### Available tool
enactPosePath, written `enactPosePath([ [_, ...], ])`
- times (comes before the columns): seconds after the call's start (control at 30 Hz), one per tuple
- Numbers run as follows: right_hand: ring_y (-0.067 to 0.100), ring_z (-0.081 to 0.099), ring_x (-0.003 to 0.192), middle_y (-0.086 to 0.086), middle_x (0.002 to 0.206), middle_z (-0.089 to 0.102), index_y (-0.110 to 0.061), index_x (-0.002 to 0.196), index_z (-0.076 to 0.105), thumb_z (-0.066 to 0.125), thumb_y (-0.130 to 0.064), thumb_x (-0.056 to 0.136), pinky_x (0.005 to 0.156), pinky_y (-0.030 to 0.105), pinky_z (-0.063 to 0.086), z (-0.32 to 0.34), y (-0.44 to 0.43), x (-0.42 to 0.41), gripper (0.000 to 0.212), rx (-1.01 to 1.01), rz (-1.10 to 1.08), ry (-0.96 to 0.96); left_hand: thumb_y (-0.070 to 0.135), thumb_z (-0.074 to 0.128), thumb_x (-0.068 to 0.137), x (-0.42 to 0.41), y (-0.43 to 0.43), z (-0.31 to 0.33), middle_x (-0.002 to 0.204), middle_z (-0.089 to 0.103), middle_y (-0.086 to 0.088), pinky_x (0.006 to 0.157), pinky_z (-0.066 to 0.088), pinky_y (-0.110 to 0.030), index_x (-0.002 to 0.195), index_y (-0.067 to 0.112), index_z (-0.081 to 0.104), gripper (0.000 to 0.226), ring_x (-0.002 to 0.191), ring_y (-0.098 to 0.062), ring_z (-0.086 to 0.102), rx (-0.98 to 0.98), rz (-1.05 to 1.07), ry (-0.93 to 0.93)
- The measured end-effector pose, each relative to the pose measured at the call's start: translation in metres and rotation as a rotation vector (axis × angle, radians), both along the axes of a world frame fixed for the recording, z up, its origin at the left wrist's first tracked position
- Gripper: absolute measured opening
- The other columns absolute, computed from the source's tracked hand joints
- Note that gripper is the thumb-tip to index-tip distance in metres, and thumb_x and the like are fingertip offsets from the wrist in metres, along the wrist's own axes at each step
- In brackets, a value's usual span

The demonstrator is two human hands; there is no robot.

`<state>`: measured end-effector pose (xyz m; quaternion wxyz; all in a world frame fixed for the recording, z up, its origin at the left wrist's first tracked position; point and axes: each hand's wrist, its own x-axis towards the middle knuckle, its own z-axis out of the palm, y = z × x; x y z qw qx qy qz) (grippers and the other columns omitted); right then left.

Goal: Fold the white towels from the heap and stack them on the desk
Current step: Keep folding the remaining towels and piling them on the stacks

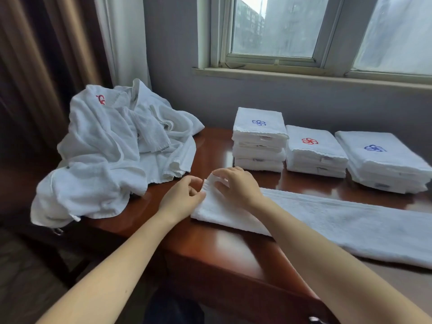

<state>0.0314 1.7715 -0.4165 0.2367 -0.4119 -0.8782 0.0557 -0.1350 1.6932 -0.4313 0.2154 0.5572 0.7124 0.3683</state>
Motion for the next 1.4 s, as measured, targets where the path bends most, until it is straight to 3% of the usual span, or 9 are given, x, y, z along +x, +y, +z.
enactPosePath([
  [0.17, 0.018, 0.045, 0.132, -0.005, 0.131, 0.058, -0.023, 0.135, 0.057, 0.054, -0.031, 0.098, 0.111, 0.038, 0.030, -0.007, -0.005, 0.023, 0.038, 0.021, 0.021, 0.041, 0.026, 0.058, 0.085, 0.003, 0.002, 0.011, 0.092, 0.057, 0.013, 0.064, 0.041, -0.031, 0.113, 0.030, 0.050, 0.029, 0.082, -0.010, 0.058, -0.093, 0.016, 0.351],
  [0.23, 0.014, 0.034, 0.142, -0.008, 0.140, 0.054, -0.024, 0.137, 0.054, 0.048, -0.031, 0.101, 0.120, 0.040, 0.016, -0.008, -0.010, 0.039, 0.038, -0.027, 0.035, -0.013, 0.017, 0.058, 0.081, 0.010, 0.005, 0.016, 0.102, 0.051, 0.010, 0.068, 0.040, -0.031, 0.117, 0.027, 0.050, 0.039, 0.093, -0.014, 0.057, 0.010, 0.010, 0.455],
  [0.37, 0.010, 0.022, 0.147, -0.010, 0.150, 0.045, -0.023, 0.143, 0.047, 0.041, -0.024, 0.103, 0.121, 0.038, 0.003, -0.010, -0.016, 0.073, 0.041, -0.107, -0.032, -0.060, 0.005, 0.052, 0.086, 0.044, 0.013, 0.017, 0.123, 0.056, 0.007, 0.094, 0.044, -0.034, 0.120, 0.024, 0.060, 0.040, 0.114, -0.012, 0.053, 0.274, -0.201, 0.350],
  [0.47, 0.013, 0.016, 0.150, -0.005, 0.156, 0.035, -0.022, 0.150, 0.037, 0.036, -0.029, 0.104, 0.121, 0.039, 0.000, -0.013, -0.019, 0.092, 0.046, -0.143, -0.142, -0.167, 0.021, 0.044, 0.100, 0.070, 0.020, 0.003, 0.143, 0.049, 0.004, 0.110, 0.032, -0.033, 0.137, 0.022, 0.052, 0.038, 0.134, -0.014, 0.042, 0.143, -0.343, 0.347],
  [0.53, 0.015, 0.009, 0.151, -0.002, 0.161, 0.024, -0.023, 0.154, 0.027, 0.030, -0.044, 0.103, 0.121, 0.043, -0.004, -0.019, -0.022, 0.098, 0.054, -0.206, -0.205, -0.249, 0.037, 0.034, 0.104, 0.077, 0.026, -0.007, 0.158, 0.031, 0.000, 0.119, 0.015, -0.034, 0.151, 0.024, 0.035, 0.048, 0.148, -0.018, 0.021, 0.004, -0.348, 0.545],
  [0.63, 0.016, -0.002, 0.152, -0.002, 0.165, 0.007, -0.028, 0.157, 0.013, 0.018, -0.060, 0.098, 0.120, 0.049, -0.009, -0.026, -0.024, 0.095, 0.067, -0.258, -0.241, -0.328, 0.047, 0.023, 0.104, 0.071, 0.032, -0.012, 0.165, 0.013, 0.000, 0.122, 0.003, -0.037, 0.156, 0.029, 0.018, 0.055, 0.152, -0.016, 0.004, -0.102, -0.316, 0.668],
  [0.8, 0.017, 0.000, 0.152, -0.003, 0.165, 0.006, -0.030, 0.157, 0.012, 0.015, -0.064, 0.097, 0.120, 0.049, -0.007, -0.027, -0.020, 0.068, 0.069, -0.247, -0.218, -0.321, 0.051, 0.020, 0.103, 0.042, 0.029, -0.013, 0.165, 0.007, 0.002, 0.122, -0.003, -0.037, 0.157, 0.031, 0.014, 0.058, 0.152, -0.014, -0.002, -0.151, -0.274, 0.696],
  [1.1, 0.018, 0.003, 0.151, -0.001, 0.165, 0.008, -0.025, 0.157, 0.012, 0.016, -0.065, 0.095, 0.120, 0.051, -0.004, -0.028, -0.021, 0.012, 0.074, -0.213, -0.151, -0.295, 0.060, 0.022, 0.099, -0.021, 0.010, -0.017, 0.165, 0.004, 0.004, 0.122, -0.001, -0.035, 0.158, 0.025, 0.009, 0.070, 0.151, -0.012, -0.004, -0.216, -0.105, 0.580],
  [1.4, 0.014, 0.004, 0.151, -0.001, 0.165, 0.010, -0.022, 0.157, 0.015, 0.025, -0.060, 0.098, 0.122, 0.044, -0.002, -0.025, -0.024, 0.012, 0.071, -0.208, -0.118, -0.232, 0.063, 0.058, 0.082, -0.015, 0.016, 0.003, 0.143, 0.043, -0.009, 0.104, 0.035, -0.042, 0.129, 0.011, 0.053, 0.071, 0.134, -0.029, 0.035, -0.255, 0.101, 0.444],
])
